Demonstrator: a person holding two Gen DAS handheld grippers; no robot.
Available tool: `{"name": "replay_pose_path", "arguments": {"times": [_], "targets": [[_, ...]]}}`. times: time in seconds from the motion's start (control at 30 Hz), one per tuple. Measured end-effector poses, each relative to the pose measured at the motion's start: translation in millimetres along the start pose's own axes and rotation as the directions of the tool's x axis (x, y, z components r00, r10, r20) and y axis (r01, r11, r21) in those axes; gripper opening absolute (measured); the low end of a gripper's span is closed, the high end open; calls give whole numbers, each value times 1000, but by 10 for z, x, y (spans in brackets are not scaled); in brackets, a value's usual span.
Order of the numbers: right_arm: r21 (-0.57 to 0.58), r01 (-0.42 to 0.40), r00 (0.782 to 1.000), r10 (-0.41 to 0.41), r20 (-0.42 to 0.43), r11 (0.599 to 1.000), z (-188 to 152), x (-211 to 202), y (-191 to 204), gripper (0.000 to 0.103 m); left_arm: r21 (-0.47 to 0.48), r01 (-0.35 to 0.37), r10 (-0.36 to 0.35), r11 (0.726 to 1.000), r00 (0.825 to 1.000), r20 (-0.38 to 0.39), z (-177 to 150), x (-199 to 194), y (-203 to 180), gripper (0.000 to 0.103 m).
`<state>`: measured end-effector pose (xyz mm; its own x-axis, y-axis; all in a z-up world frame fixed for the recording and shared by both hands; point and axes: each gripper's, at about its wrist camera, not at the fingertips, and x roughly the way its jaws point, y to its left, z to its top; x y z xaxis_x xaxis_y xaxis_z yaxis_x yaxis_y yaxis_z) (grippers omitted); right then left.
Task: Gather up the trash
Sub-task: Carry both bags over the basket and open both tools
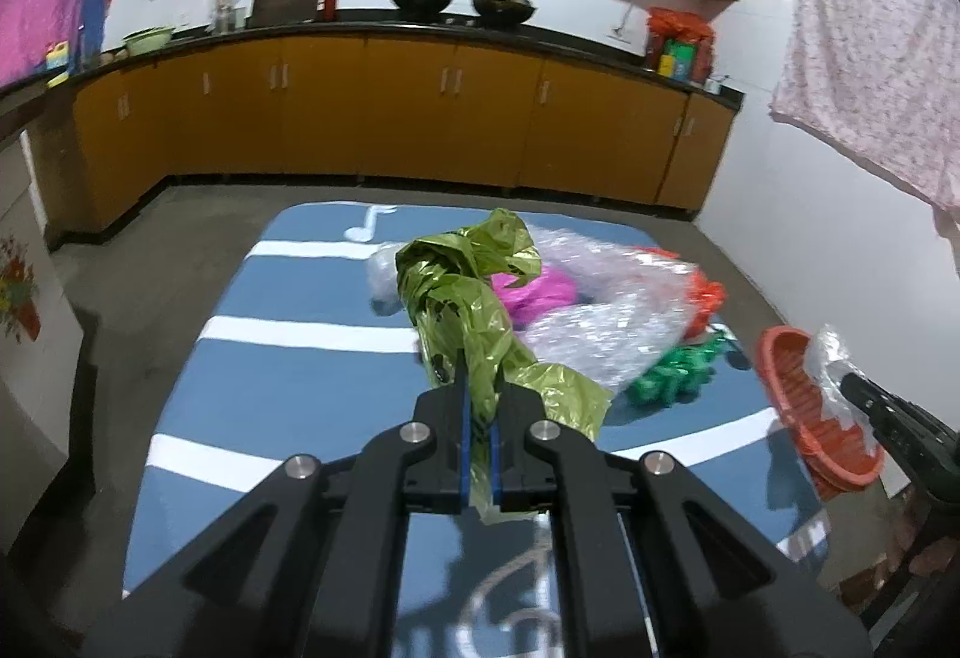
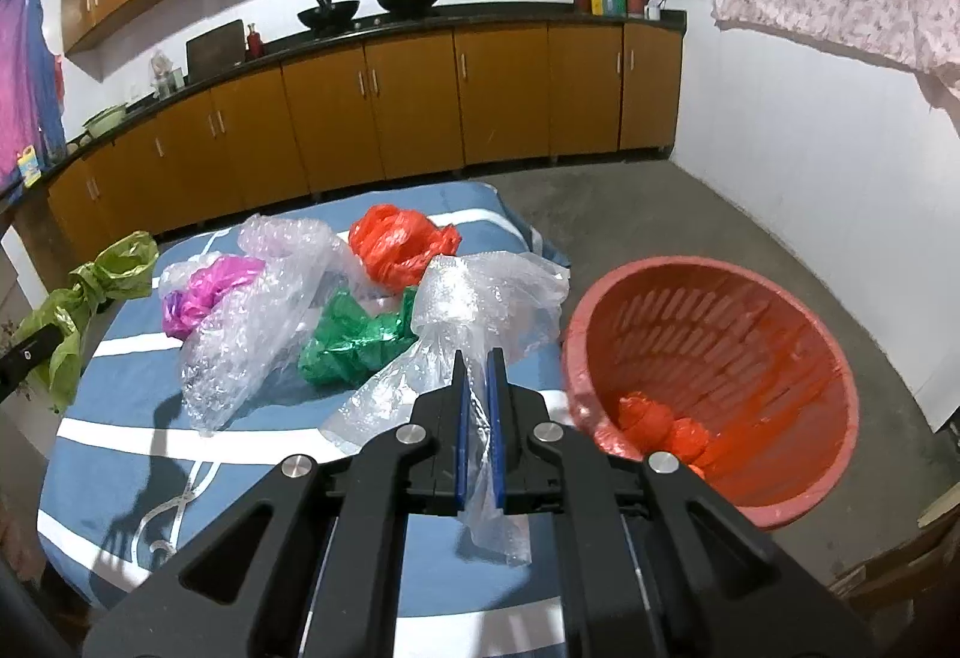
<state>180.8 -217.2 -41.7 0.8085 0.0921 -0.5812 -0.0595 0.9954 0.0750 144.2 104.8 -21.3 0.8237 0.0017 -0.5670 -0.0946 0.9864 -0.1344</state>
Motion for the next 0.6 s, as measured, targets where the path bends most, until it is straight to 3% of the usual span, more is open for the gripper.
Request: {"name": "replay_pose_path", "arguments": {"times": [0.27,0.6], "targets": [[6,52,998,-52,39,999,15,-133,-142,6,68,100,-100,993,995,5,10,-53,-442,6],[40,150,986,-153,71,988,23,-269,-423,6,132,235,-236,963,972,-5,-17,-64,-1030,6]]}}
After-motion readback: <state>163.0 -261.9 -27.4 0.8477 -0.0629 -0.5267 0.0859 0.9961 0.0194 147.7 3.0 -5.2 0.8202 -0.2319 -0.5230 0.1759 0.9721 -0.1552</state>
